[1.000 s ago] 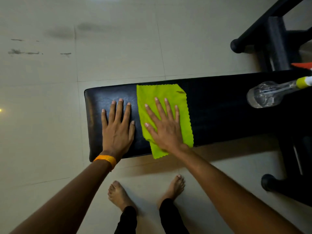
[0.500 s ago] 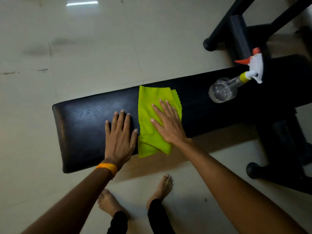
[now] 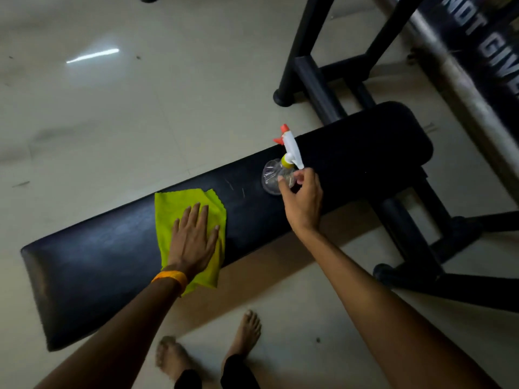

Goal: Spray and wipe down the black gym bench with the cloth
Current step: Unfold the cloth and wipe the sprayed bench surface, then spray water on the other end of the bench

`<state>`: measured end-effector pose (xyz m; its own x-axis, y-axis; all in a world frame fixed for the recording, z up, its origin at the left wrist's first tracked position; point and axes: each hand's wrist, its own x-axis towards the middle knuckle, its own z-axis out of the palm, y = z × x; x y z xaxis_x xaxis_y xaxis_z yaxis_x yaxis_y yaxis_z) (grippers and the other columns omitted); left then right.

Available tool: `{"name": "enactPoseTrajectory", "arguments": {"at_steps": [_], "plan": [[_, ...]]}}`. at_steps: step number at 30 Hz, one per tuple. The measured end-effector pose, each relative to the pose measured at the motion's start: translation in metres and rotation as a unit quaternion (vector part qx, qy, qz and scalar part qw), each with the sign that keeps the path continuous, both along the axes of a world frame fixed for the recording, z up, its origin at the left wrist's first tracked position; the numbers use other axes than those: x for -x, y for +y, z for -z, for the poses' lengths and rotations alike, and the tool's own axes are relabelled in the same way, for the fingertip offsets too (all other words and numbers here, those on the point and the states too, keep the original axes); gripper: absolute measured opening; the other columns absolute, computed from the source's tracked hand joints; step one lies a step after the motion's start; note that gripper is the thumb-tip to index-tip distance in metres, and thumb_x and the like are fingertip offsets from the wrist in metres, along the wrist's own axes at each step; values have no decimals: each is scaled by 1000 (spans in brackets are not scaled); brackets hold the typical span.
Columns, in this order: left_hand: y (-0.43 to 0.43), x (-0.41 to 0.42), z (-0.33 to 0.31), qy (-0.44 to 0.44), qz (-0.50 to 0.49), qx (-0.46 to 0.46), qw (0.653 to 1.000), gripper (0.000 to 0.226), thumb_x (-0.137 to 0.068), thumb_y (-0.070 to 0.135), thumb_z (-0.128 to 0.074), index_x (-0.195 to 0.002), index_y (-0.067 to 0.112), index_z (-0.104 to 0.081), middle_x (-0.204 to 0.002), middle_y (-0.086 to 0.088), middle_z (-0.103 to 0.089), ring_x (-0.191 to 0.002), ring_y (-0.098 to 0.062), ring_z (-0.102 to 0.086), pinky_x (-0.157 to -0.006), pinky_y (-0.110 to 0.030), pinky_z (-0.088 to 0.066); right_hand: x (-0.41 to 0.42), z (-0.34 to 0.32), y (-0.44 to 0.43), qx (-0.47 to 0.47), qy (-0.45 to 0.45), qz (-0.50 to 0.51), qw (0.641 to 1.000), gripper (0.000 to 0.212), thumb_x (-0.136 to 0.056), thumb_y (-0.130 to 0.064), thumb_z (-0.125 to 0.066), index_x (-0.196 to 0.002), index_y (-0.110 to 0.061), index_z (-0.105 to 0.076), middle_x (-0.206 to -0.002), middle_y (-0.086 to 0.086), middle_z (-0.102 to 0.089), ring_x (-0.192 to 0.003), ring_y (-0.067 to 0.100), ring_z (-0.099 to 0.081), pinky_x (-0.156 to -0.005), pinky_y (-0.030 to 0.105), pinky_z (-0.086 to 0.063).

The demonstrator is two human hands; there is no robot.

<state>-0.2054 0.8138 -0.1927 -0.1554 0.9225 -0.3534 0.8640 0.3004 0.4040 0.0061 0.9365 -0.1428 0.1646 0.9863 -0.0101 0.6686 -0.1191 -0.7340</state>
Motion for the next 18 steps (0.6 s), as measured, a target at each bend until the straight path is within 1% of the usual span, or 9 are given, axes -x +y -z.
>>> {"name": "enactPoseTrajectory", "arguments": {"at_steps": [3, 5, 7, 10, 13, 15, 17, 18], "plan": [[17, -19, -6, 3, 27, -3, 1000, 87, -91, 60, -8, -156, 8, -34, -164, -15, -30, -153, -35, -24, -120, -55, -24, -4, -7, 22, -3, 21, 14, 1000, 42, -81, -38, -79, -102, -12, -53, -103, 0, -56, -86, 11, -52, -68, 26, -41], [28, -27, -6, 2, 37, -2, 999, 88, -90, 61, -6, -156, 9, -32, -164, -14, -29, -154, -34, -22, -121, -53, -22, -2, -6, 36, 3, 45, 7, 999, 44, -79, -38, -81, -103, -13, -53, -104, 0, -56, -85, 9, -52, -64, 21, -41], [40, -30, 0, 3, 47, -6, 999, 88, -90, 61, -7, -155, 8, -33, -164, -14, -30, -153, -34, -23, -121, -54, -22, 2, -3, 47, 10, 65, -3, 998, 42, -78, -39, -82, -101, -17, -55, -102, -2, -59, -85, 8, -54, -65, 16, -42], [54, -33, 10, 1, 63, -10, 998, 86, -92, 60, -10, -154, 7, -35, -163, -15, -32, -152, -35, -25, -121, -55, -25, 5, 3, 60, 8, 98, 0, 995, 32, -79, -37, -82, -97, -22, -60, -96, -7, -66, -86, 6, -60, -69, 18, -46], [62, -33, 19, -2, 72, -6, 997, 84, -92, 58, -12, -153, 6, -37, -162, -16, -34, -151, -36, -27, -120, -56, -26, 9, 8, 65, -2, 134, -27, 991, 23, -85, -31, -76, -105, -27, -66, -105, -13, -72, -96, 1, -63, -83, 21, -52], [66, -28, 24, 1, 80, -5, 997, 83, -92, 58, -12, -152, 5, -39, -161, -16, -34, -151, -37, -28, -119, -56, -27, 12, 6, 68, -4, 147, -25, 989, 19, -88, -31, -71, -106, -36, -66, -106, -11, -72, -97, 3, -64, -84, 24, -53], [69, -20, 31, 6, 93, -2, 996, 83, -92, 56, -13, -151, 4, -40, -161, -18, -35, -150, -38, -30, -118, -57, -29, 12, 5, 73, -2, 159, -13, 987, 19, -88, -35, -68, -103, -47, -65, -106, -6, -71, -99, 8, -65, -84, 25, -54], [71, -17, 34, 10, 102, -1, 995, 82, -93, 55, -15, -150, 4, -41, -160, -19, -36, -149, -39, -32, -117, -57, -30, 10, 5, 75, -2, 156, 1, 988, 18, -87, -39, -68, -102, -48, -65, -106, -4, -70, -98, 10, -66, -84, 26, -54]]}}
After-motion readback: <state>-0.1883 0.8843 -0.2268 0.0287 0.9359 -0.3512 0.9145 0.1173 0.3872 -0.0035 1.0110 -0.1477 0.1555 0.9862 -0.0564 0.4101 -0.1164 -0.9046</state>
